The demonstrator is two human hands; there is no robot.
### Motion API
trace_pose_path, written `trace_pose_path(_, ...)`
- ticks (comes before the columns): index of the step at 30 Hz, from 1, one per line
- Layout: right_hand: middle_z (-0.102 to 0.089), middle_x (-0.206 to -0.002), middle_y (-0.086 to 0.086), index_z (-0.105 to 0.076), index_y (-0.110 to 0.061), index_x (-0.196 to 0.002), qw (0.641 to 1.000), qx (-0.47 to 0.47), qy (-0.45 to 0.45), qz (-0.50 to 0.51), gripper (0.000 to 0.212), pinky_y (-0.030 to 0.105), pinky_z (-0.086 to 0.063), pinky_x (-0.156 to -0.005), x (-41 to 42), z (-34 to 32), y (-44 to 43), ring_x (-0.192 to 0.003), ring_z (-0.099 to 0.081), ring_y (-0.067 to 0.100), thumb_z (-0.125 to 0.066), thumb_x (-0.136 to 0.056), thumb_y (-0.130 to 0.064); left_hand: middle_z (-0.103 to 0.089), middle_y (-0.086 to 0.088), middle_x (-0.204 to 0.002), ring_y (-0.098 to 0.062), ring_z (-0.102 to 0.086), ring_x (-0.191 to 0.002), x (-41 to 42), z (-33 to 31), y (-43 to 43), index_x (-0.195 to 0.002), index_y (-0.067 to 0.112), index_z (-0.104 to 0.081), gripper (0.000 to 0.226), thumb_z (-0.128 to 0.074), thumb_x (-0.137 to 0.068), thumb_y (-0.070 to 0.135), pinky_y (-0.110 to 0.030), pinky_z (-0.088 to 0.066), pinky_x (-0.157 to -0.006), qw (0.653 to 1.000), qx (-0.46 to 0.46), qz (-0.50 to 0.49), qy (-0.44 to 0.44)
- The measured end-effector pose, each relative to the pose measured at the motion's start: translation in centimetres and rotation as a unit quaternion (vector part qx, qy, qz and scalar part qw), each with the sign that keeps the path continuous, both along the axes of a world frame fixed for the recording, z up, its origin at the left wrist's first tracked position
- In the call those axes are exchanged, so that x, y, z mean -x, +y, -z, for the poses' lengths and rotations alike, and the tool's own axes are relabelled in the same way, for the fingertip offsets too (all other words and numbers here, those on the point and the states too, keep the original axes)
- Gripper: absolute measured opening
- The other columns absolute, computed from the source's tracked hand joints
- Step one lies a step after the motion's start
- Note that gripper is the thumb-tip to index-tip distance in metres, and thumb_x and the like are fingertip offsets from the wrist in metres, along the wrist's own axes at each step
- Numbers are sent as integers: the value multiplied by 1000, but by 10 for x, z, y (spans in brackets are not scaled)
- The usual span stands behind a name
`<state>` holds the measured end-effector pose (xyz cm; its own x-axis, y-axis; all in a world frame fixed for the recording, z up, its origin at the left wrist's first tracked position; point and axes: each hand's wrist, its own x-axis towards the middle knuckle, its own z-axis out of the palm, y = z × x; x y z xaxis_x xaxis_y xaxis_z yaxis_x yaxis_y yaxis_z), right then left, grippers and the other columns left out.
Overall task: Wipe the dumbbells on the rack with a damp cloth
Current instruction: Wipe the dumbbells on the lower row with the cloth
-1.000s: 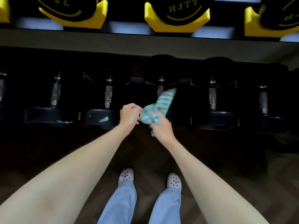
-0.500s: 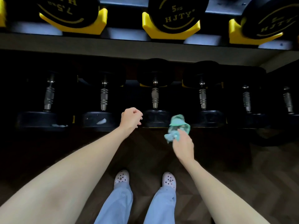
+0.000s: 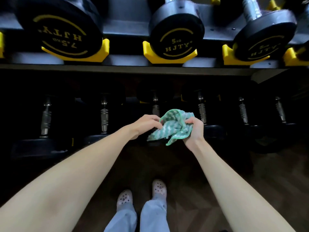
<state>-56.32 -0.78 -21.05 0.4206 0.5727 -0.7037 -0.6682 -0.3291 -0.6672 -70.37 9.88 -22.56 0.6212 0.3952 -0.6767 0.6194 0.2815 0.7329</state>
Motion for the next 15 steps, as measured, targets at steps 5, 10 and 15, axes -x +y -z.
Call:
trace_pose_path(5, -63, -99, 14, -60, -4, -102, 999, 5, 4, -42, 28, 43, -47, -89, -29, 16, 36, -91, -62, 30, -43, -80, -6, -54, -6, -85, -17, -50, -75, -13, 17, 29, -82, 14, -57, 19, -58, -90, 31, -27, -40, -69, 997, 5, -68, 22)
trace_pose_path(10, -63, -92, 5, -57, -16, -101, 975, 92, -157, -129, 22, 33, -51, -69, -57, 43, 72, -78, -62, 19, -49, -88, -1, -54, 3, -84, -7, -51, -74, -18, 37, 58, -109, 3, -61, 28, -66, -86, 20, -10, -41, -52, 994, -86, -59, 27)
trace_pose_path(15, -59, -94, 4, -47, -15, -108, 968, 82, -187, -147, 27, 33, -49, -71, -71, 69, 99, -83, -59, 21, -53, -90, 4, -61, -12, -86, -16, -54, -79, -44, 57, 74, -98, 3, -65, 12, -60, -89, 9, -24, -35, -59, 964, -223, -124, 72)
